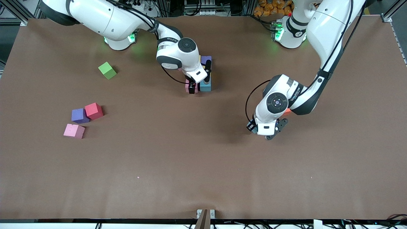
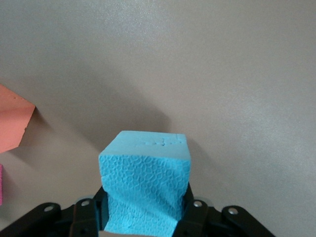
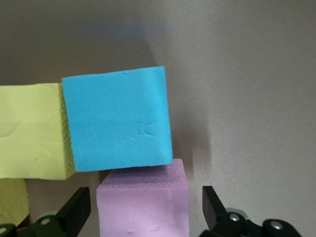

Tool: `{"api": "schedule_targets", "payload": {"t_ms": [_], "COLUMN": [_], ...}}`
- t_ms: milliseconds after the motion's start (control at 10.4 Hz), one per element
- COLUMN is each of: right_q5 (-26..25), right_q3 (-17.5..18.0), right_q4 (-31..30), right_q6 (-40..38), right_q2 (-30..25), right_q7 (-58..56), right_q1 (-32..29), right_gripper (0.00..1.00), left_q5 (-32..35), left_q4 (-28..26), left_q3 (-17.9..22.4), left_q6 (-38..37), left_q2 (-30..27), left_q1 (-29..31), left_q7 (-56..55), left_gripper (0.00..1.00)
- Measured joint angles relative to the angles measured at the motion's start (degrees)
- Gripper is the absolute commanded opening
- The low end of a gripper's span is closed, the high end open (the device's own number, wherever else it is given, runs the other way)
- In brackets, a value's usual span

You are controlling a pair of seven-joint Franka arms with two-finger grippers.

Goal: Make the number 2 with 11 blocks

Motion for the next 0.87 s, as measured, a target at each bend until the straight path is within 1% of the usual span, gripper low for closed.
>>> {"api": "schedule_targets", "payload": {"t_ms": [290,386,483,579,772,869], "right_q5": [0.0,0.0,0.0,0.0,0.0,0.15], "right_q3": [0.04,0.39,1.47,3.38,8.53,10.25], "right_q4": [0.58,0.89,1.19,1.45,1.55,1.61], "right_q6": [-0.32,-1.14,-2.9,-5.1,-9.96,-11.75], "right_q2": [0.0,-0.01,-0.02,-0.07,-0.23,-0.36], "right_q7": [0.0,0.0,0.0,0.07,0.14,0.38], "right_q1": [-0.01,-0.14,-0.61,-1.69,-5.08,-6.13], "right_gripper": [1.0,1.0,1.0,1.0,1.0,1.0], "left_q5": [0.0,0.0,0.0,0.0,0.0,0.0], "left_q4": [0.0,0.0,0.0,0.0,0.0,0.01], "left_q3": [0.0,0.0,0.0,0.0,-0.01,-0.02], "left_q6": [0.0,0.0,0.0,0.0,0.0,0.0], "left_q2": [0.0,0.0,0.0,0.0,0.0,0.0], "left_q1": [0.0,0.0,-0.01,-0.01,-0.02,-0.02], "left_q7": [0.0,0.0,0.0,0.0,0.0,0.0], "left_gripper": [0.14,0.14,0.14,0.14,0.14,0.14]}}
